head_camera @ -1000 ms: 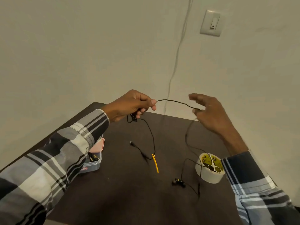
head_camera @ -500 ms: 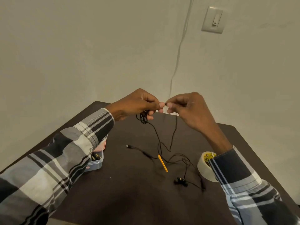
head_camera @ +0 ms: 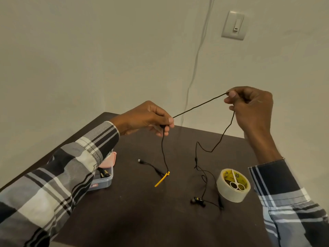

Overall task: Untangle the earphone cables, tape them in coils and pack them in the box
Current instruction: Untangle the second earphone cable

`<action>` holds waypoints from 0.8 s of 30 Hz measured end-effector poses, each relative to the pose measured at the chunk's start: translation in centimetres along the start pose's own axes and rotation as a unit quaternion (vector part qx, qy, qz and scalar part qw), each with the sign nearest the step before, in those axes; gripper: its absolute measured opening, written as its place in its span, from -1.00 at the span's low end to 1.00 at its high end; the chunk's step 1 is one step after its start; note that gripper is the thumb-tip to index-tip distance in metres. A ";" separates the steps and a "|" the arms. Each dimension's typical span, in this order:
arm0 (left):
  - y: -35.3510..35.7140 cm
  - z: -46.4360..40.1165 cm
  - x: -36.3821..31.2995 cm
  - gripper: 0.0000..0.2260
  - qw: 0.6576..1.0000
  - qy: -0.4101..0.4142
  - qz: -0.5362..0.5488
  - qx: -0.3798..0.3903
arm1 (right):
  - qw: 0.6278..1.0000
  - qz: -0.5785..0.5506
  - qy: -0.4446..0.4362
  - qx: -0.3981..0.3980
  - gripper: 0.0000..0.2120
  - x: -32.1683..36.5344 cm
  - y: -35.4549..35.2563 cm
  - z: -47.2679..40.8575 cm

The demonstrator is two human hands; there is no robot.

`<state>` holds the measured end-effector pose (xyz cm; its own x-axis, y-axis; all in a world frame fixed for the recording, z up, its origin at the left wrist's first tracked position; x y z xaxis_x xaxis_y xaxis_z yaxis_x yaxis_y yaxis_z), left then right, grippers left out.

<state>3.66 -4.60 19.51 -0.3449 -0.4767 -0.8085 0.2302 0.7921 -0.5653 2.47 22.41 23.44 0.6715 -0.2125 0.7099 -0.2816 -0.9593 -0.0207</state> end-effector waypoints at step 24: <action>2.1 -1.5 -2.0 -0.88 0.981 0.064 -0.172 -0.068 | 0.965 0.091 0.080 0.234 -0.71 -0.1 5.0 5.0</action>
<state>3.47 -1.40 20.19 -0.4943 -0.6803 -0.5411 -0.0413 0.6401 -0.7671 4.38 16.71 19.75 0.5149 -0.3900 0.7634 -0.0203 -0.8958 -0.4440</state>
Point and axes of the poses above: each hand's wrist, its own z-axis away from the middle knuckle, its own y-axis out of the palm, x = y × z, the point moved 1 cm from there along -z, towards the middle knuckle, and after that the axes turned 15 degrees about -z, right-handed, at the moved point
